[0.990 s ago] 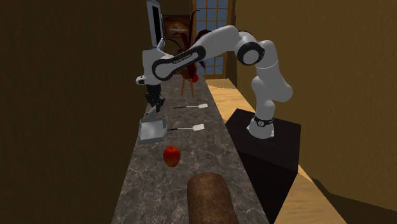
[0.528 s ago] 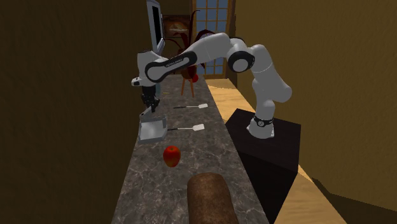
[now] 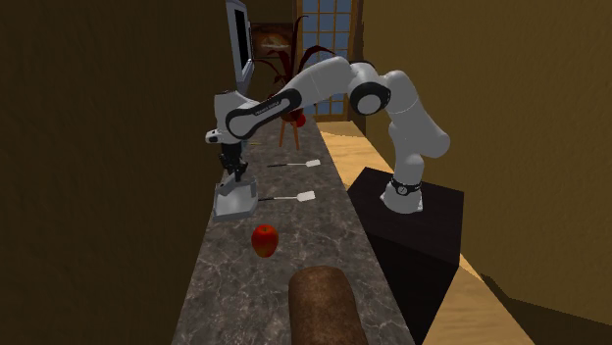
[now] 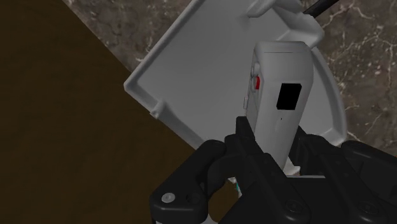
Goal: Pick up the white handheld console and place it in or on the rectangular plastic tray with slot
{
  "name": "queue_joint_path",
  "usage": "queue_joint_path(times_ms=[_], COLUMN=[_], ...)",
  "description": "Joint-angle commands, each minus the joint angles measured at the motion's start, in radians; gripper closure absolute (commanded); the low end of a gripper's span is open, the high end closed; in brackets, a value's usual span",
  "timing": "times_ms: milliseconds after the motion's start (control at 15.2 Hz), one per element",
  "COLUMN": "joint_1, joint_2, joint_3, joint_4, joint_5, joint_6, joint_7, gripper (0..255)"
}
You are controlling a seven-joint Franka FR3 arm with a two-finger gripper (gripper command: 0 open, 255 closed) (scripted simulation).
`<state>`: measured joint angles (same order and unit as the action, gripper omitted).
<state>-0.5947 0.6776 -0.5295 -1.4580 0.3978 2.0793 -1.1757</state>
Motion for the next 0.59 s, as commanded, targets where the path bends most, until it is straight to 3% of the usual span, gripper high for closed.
queue_joint_path(times_ms=[0, 528], joint_1=[-0.003, -0.004], joint_2=[0.014, 0.018], joint_3=[0.005, 0.007], joint_4=[-0.006, -0.009], joint_5=[0.008, 0.01], joint_6=[0.02, 0.026], joint_7=[-0.005, -0.007], gripper=[255, 255])
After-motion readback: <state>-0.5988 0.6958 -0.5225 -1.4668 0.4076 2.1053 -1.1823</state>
